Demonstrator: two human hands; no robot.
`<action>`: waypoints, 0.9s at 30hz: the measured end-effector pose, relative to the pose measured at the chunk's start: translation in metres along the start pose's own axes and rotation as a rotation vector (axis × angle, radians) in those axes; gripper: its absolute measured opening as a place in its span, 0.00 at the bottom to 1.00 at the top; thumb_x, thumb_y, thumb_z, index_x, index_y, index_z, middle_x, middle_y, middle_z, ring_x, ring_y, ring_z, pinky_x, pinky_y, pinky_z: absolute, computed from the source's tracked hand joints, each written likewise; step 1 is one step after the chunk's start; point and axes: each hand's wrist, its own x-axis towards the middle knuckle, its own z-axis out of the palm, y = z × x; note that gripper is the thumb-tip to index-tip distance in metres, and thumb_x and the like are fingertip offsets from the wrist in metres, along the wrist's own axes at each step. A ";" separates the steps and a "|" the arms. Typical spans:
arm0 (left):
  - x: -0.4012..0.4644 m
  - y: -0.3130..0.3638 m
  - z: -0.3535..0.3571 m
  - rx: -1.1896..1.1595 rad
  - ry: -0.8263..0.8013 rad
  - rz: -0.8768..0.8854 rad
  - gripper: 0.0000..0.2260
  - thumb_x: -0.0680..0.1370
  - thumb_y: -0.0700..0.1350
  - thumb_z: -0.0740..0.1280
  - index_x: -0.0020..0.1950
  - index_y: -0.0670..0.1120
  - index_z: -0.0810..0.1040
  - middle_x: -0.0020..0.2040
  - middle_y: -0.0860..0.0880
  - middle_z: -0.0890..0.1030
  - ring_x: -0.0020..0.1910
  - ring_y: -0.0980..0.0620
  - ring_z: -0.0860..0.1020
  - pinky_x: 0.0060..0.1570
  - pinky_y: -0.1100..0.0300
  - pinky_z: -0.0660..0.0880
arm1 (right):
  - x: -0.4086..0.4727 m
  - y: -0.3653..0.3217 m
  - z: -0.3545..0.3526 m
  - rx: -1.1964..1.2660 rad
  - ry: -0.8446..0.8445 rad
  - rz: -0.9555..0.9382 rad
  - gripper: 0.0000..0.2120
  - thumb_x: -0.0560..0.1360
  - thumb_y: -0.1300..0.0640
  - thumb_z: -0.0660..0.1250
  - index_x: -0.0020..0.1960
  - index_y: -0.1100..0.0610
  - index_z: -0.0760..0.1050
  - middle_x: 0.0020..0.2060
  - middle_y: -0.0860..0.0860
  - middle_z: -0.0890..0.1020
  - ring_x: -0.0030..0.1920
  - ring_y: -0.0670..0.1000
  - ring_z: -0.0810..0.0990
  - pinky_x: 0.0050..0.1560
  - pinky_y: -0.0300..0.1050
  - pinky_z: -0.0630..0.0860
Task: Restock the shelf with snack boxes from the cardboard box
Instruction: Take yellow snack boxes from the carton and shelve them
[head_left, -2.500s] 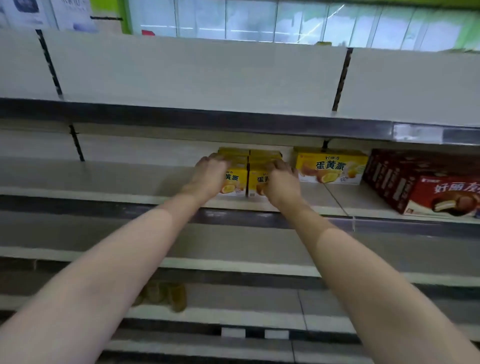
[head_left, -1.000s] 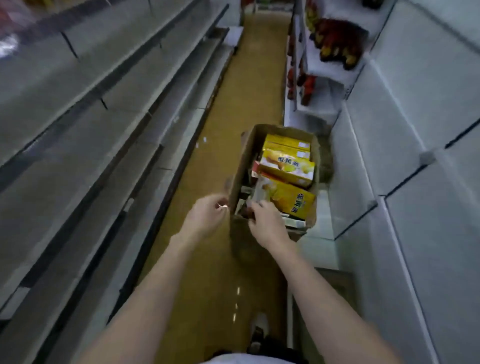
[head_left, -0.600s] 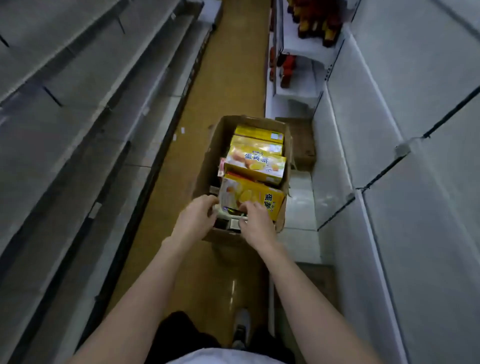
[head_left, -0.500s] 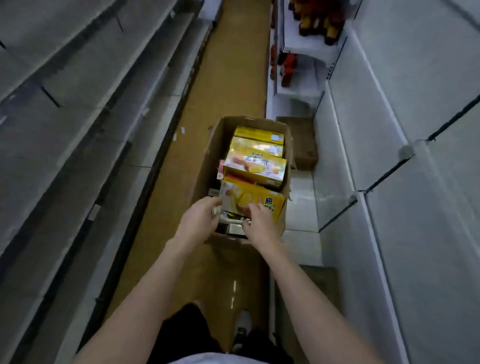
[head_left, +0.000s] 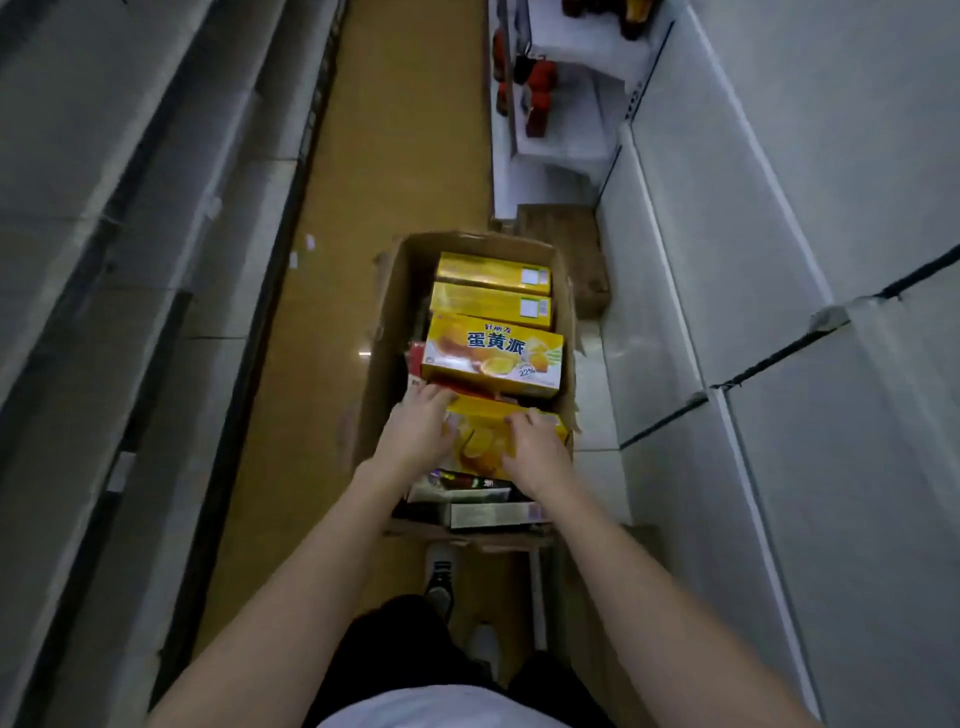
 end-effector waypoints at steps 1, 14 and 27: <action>0.010 -0.003 0.001 0.030 -0.054 0.003 0.23 0.78 0.51 0.67 0.72 0.47 0.70 0.68 0.46 0.73 0.68 0.42 0.68 0.62 0.46 0.71 | 0.009 -0.001 -0.001 -0.012 -0.004 0.006 0.27 0.76 0.56 0.70 0.73 0.57 0.66 0.68 0.54 0.68 0.68 0.57 0.69 0.66 0.49 0.69; 0.074 -0.035 0.020 0.111 -0.386 -0.018 0.23 0.77 0.53 0.67 0.69 0.44 0.69 0.68 0.43 0.64 0.64 0.39 0.71 0.56 0.46 0.72 | 0.079 -0.016 0.019 -0.080 -0.219 0.083 0.29 0.74 0.59 0.68 0.72 0.61 0.62 0.69 0.60 0.70 0.66 0.61 0.73 0.62 0.52 0.72; 0.047 -0.004 0.029 0.248 -0.232 -0.143 0.29 0.75 0.45 0.70 0.72 0.48 0.62 0.74 0.41 0.59 0.73 0.37 0.60 0.66 0.42 0.66 | 0.069 -0.018 0.010 -0.214 -0.199 -0.045 0.20 0.73 0.60 0.68 0.64 0.57 0.70 0.60 0.58 0.78 0.60 0.60 0.78 0.56 0.53 0.77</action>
